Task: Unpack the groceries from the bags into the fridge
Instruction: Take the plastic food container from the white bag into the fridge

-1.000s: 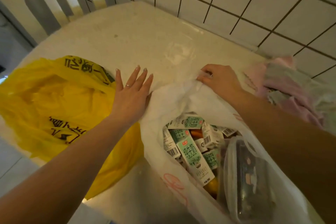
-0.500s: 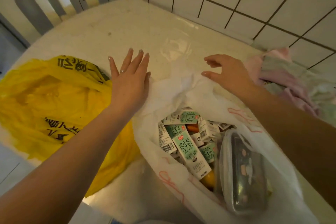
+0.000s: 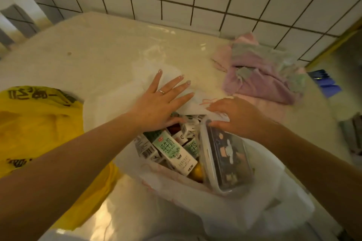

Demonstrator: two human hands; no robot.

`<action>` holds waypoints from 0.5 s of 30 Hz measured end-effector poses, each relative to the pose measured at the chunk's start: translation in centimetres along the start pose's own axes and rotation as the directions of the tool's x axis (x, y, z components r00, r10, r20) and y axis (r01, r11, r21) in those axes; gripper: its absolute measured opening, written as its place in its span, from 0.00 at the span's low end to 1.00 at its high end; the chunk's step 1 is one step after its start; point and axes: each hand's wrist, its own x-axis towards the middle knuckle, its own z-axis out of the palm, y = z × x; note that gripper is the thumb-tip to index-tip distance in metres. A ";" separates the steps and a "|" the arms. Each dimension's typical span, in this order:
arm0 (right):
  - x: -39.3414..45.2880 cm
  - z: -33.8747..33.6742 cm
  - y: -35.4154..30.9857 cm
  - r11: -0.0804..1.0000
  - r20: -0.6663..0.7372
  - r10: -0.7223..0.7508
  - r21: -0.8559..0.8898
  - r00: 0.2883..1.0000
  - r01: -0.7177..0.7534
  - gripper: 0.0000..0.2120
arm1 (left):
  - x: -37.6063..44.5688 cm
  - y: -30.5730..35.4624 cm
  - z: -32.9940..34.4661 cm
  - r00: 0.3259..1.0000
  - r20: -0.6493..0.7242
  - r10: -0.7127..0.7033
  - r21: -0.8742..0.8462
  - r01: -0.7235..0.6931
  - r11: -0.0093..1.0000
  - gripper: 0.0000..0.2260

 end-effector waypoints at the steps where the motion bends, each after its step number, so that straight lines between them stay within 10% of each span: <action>1: 0.0 0.4 0.3 1.000 -0.012 0.023 -0.005 1.000 -0.023 0.22 | 0.1 -0.1 0.2 1.000 0.016 0.011 0.005 -0.011 1.000 0.31; 15: 6.9 1.0 5.2 0.910 -0.290 0.342 0.340 0.894 -0.238 0.10 | 3.4 -3.6 4.6 0.986 0.118 -0.120 -0.110 0.133 0.985 0.24</action>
